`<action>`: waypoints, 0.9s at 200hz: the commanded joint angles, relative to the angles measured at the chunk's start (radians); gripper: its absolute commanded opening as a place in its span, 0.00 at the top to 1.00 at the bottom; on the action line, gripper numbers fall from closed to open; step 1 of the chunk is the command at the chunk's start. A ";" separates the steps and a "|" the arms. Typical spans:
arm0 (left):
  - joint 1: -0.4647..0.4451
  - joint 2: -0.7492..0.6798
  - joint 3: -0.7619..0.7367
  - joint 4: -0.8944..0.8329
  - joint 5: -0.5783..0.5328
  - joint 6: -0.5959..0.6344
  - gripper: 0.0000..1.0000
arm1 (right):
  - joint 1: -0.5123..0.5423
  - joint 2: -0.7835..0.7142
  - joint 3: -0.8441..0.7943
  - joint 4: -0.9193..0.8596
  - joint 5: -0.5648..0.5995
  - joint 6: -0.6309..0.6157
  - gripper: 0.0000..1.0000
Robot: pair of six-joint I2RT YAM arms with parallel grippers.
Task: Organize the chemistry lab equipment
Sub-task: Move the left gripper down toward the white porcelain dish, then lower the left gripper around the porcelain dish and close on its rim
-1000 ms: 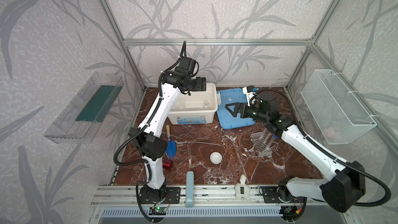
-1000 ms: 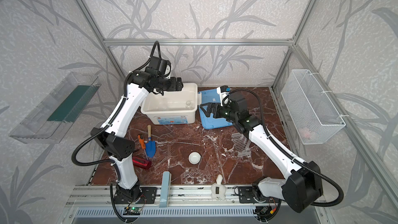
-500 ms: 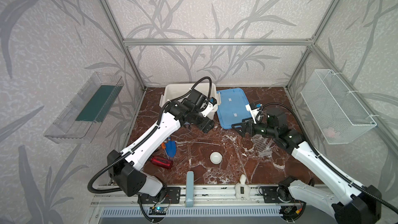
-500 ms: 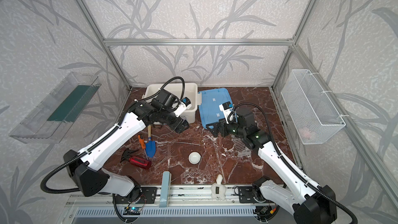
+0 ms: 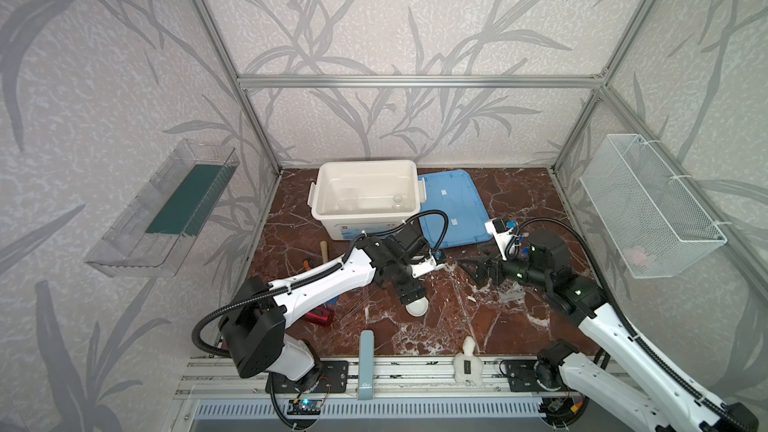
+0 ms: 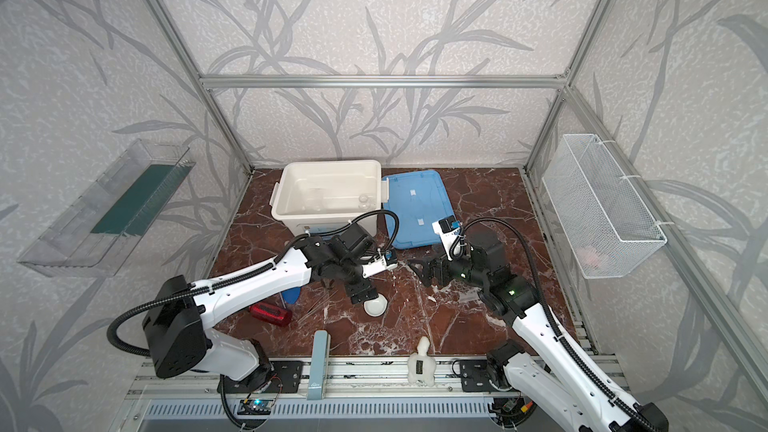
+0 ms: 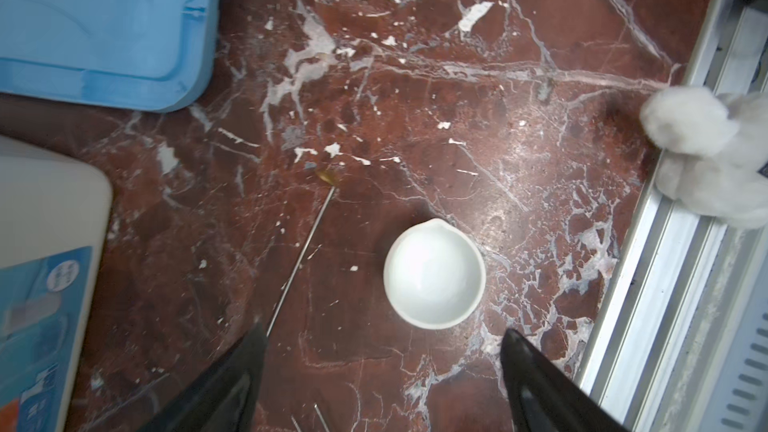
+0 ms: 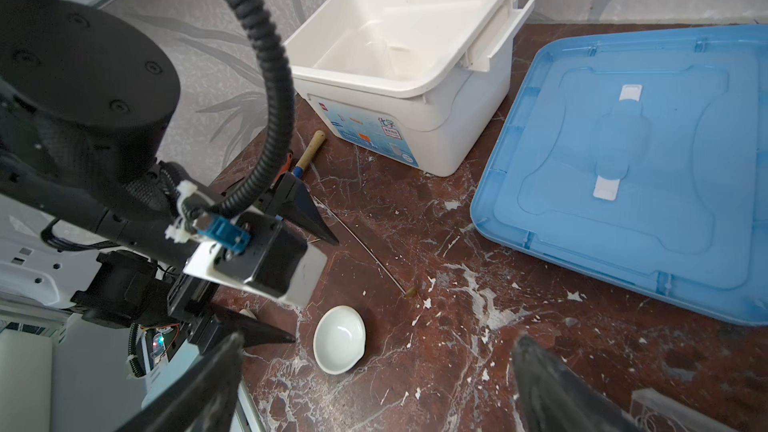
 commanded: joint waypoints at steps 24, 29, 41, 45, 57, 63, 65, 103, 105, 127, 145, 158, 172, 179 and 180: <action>-0.019 0.045 -0.058 0.095 0.000 0.070 0.10 | 0.000 -0.037 -0.028 0.004 0.044 -0.033 0.01; -0.027 0.057 -0.061 0.096 -0.001 0.065 0.10 | 0.000 -0.038 -0.029 0.005 0.047 -0.035 0.01; -0.045 0.082 -0.065 0.095 -0.016 0.058 0.10 | 0.000 -0.037 -0.031 0.012 0.044 -0.039 0.01; -0.050 0.091 -0.063 0.091 -0.025 0.054 0.10 | 0.000 -0.037 -0.034 0.016 0.040 -0.038 0.01; -0.054 0.117 -0.064 0.086 -0.036 0.051 0.10 | 0.000 -0.042 -0.050 0.046 -0.001 -0.042 0.01; -0.055 0.129 -0.065 0.093 -0.043 0.054 0.10 | 0.000 -0.044 -0.062 0.065 -0.027 -0.045 0.01; -0.055 0.134 -0.067 0.094 -0.047 0.056 0.10 | -0.001 -0.046 -0.066 0.072 -0.034 -0.044 0.01; -0.067 0.193 -0.063 0.099 -0.075 0.068 0.10 | 0.000 -0.069 -0.106 0.144 -0.070 -0.033 0.01; -0.067 0.193 -0.065 0.104 -0.075 0.068 0.10 | 0.000 -0.070 -0.105 0.142 -0.067 -0.034 0.01; -0.067 0.191 -0.082 0.128 -0.066 0.064 0.11 | 0.000 -0.078 -0.099 0.124 -0.034 -0.051 0.01; -0.067 0.216 -0.075 0.113 -0.059 0.065 0.10 | 0.000 -0.072 -0.101 0.122 -0.021 -0.055 0.01; -0.072 0.235 -0.075 0.116 -0.055 0.059 0.11 | 0.000 -0.070 -0.104 0.121 -0.015 -0.056 0.01; -0.077 0.244 -0.076 0.115 -0.042 0.053 0.11 | 0.000 -0.069 -0.104 0.117 -0.011 -0.055 0.01; -0.079 0.241 -0.077 0.115 -0.040 0.051 0.11 | 0.000 -0.071 -0.104 0.116 -0.008 -0.056 0.01; -0.079 0.241 -0.078 0.114 -0.040 0.051 0.11 | 0.000 -0.071 -0.105 0.116 -0.007 -0.056 0.01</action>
